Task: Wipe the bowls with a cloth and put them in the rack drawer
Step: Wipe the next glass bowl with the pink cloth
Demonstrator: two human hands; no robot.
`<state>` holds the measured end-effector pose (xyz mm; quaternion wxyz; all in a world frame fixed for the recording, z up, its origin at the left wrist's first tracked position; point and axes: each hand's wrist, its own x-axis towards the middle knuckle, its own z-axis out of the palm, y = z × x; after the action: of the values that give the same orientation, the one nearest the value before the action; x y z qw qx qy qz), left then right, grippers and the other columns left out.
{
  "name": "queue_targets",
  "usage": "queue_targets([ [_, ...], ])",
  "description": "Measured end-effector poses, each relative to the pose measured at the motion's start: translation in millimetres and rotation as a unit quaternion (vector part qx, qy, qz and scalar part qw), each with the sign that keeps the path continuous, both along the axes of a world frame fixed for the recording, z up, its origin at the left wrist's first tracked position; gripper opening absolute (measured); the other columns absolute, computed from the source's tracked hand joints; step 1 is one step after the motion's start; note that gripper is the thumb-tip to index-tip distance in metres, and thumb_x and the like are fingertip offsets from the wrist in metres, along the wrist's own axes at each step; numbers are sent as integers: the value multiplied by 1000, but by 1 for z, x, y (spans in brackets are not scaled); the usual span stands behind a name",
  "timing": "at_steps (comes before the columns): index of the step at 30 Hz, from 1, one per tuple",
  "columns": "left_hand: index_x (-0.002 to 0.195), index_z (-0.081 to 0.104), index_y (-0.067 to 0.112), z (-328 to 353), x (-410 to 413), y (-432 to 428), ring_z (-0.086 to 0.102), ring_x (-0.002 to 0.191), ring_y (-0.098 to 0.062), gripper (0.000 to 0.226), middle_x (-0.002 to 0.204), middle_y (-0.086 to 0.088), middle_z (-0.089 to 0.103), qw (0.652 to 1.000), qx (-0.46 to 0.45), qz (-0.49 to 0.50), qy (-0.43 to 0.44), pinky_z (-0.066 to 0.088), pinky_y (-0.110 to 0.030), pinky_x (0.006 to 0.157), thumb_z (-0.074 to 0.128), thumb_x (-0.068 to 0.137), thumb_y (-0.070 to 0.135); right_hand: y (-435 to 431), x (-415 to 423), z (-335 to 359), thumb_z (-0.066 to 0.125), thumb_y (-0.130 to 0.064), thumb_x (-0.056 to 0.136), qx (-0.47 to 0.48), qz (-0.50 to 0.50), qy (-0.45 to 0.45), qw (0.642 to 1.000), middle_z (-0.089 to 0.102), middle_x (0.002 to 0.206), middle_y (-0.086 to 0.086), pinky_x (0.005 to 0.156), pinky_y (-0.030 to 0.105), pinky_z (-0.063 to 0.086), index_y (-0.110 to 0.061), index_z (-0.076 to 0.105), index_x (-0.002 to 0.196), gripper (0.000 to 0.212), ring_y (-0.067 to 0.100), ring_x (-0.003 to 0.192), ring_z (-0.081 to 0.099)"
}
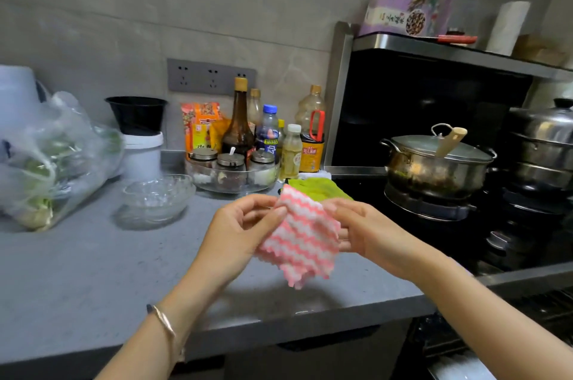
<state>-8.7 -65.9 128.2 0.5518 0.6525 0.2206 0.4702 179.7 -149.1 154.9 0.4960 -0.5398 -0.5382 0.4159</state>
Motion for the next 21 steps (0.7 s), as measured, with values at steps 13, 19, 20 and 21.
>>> queue_targets([
  [13, 85, 68, 32, 15, -50, 81, 57, 82, 13, 10, 91, 16, 66, 952, 216, 98, 194, 36, -5, 72, 67, 88, 22, 86, -79, -27, 69, -16, 86, -75, 62, 46, 994, 73, 94, 12, 67, 28, 53, -6, 69, 98, 16, 19, 76, 69],
  [19, 127, 57, 21, -13, -107, 160, 49, 121, -16, 66, 128, 0, 57, 875, 211, 215, 378, 32, -28, 105, 57, 77, 65, 102, -90, -27, 61, -5, 91, -125, 17, 131, 983, 71, 64, 4, 42, 16, 47, -3, 65, 85, 7, 8, 50, 66],
  [20, 127, 58, 19, -17, -113, 169, 48, 125, -20, 65, 131, -2, 57, 866, 210, 212, 401, 31, -31, 108, 56, 78, 62, 102, -91, -26, 60, -4, 91, -127, 10, 142, 982, 70, 60, 3, 39, 15, 45, -3, 63, 84, 8, 7, 47, 65],
  [21, 125, 60, 17, -20, -116, 177, 50, 125, -22, 62, 132, -4, 59, 859, 212, 202, 419, 31, -32, 109, 54, 79, 57, 104, -91, -26, 60, -4, 91, -128, 5, 149, 981, 70, 60, 3, 39, 15, 44, -3, 63, 85, 7, 8, 46, 65],
])
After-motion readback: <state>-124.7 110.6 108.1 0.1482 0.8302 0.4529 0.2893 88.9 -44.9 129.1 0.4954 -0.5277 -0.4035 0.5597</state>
